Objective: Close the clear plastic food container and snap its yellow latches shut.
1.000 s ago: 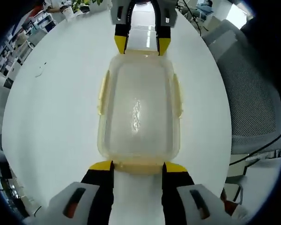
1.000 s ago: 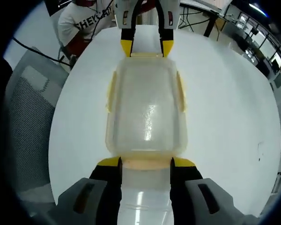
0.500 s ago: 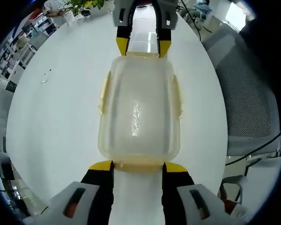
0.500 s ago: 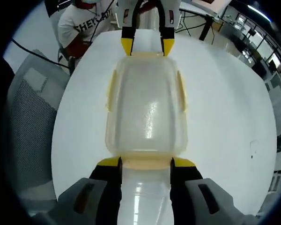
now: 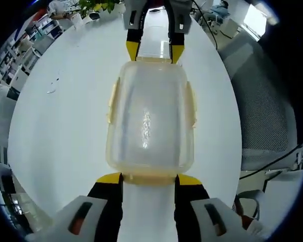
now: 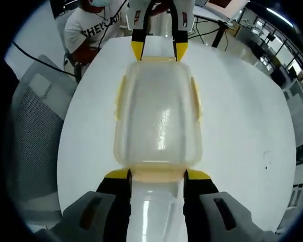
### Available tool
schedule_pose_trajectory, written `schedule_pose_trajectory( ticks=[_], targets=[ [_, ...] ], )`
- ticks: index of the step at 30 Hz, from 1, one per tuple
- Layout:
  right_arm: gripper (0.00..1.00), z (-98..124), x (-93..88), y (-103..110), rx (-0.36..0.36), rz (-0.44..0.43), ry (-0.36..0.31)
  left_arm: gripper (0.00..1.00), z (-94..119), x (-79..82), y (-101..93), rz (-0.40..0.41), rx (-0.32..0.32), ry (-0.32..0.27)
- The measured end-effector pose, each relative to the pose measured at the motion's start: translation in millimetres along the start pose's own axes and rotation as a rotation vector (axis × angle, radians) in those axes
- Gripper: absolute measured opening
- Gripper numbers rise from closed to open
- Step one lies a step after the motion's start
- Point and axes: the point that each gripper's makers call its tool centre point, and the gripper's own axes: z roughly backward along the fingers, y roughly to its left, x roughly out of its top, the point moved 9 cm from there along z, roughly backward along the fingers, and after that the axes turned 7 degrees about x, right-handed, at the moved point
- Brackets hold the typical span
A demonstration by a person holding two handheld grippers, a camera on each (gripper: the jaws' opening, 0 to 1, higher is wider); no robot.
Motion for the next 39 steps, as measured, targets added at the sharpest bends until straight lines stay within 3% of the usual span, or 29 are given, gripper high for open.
schedule_pose_trajectory(
  ticks=[18, 39],
  targets=[
    [0.37, 14, -11.9, 7, -0.006, -0.014, 0.005, 0.35, 3, 20.6, -0.6, -0.015, -0.013, 0.004],
    [0.37, 33, -47.9, 14, -0.011, -0.034, 0.025, 0.34, -8, 57.1, -5.4, -0.026, -0.020, -0.026]
  ],
)
